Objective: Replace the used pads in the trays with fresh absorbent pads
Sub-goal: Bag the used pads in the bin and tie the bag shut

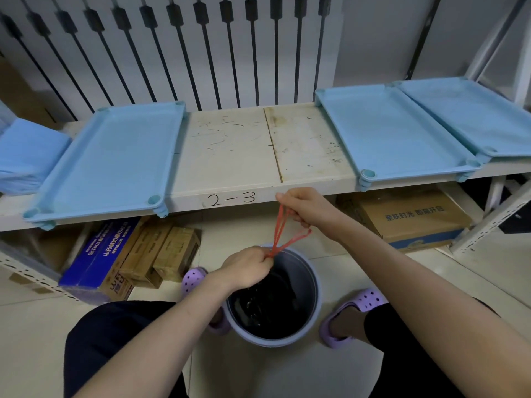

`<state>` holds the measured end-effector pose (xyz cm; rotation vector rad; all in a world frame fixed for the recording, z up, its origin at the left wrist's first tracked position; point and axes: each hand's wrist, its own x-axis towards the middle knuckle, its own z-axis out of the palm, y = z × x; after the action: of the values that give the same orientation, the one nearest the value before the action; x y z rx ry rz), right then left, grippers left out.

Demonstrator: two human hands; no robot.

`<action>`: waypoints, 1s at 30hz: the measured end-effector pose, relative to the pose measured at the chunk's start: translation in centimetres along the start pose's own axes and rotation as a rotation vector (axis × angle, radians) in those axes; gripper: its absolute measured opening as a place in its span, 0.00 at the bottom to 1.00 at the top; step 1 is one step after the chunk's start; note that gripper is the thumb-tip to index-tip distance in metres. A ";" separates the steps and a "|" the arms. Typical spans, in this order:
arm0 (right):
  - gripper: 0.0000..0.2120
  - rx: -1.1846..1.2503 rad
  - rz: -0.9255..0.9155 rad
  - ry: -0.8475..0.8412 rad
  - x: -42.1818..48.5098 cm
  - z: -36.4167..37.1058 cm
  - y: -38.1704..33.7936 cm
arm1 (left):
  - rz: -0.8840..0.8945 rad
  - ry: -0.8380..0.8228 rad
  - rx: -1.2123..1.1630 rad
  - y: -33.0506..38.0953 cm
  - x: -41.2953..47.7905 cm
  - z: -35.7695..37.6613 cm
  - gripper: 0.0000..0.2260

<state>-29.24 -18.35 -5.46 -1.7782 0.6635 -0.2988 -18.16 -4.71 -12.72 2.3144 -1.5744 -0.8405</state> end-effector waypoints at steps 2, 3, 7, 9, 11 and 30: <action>0.15 0.001 -0.085 -0.047 0.1 0.3 -0.2 | -0.024 -0.016 0.064 0.2 0.0 -0.1 0.15; 0.14 0.006 -0.129 -0.048 0.0 0.5 -0.2 | -0.031 -0.011 0.074 0.2 0.0 -0.1 0.17; 0.12 -0.110 -0.218 0.041 0.3 0.9 3.0 | -0.101 0.048 -0.169 -0.2 0.1 0.8 0.17; 0.13 -0.299 -0.140 -0.073 0.2 1.0 5.5 | -0.129 0.071 -0.284 -0.7 0.2 0.7 0.20; 0.13 -0.495 -0.051 -0.258 -0.6 1.6 7.2 | -0.109 0.056 -0.341 -0.9 0.3 0.1 0.23; 0.13 -0.630 0.070 -0.319 -2.1 5.7 10.2 | -0.165 0.225 -0.497 -2.9 -1.1 -1.5 0.14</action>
<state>-30.84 -14.49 -16.54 -2.3246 0.6244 0.2744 -15.36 -2.79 -12.56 2.0981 -0.9601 -0.8544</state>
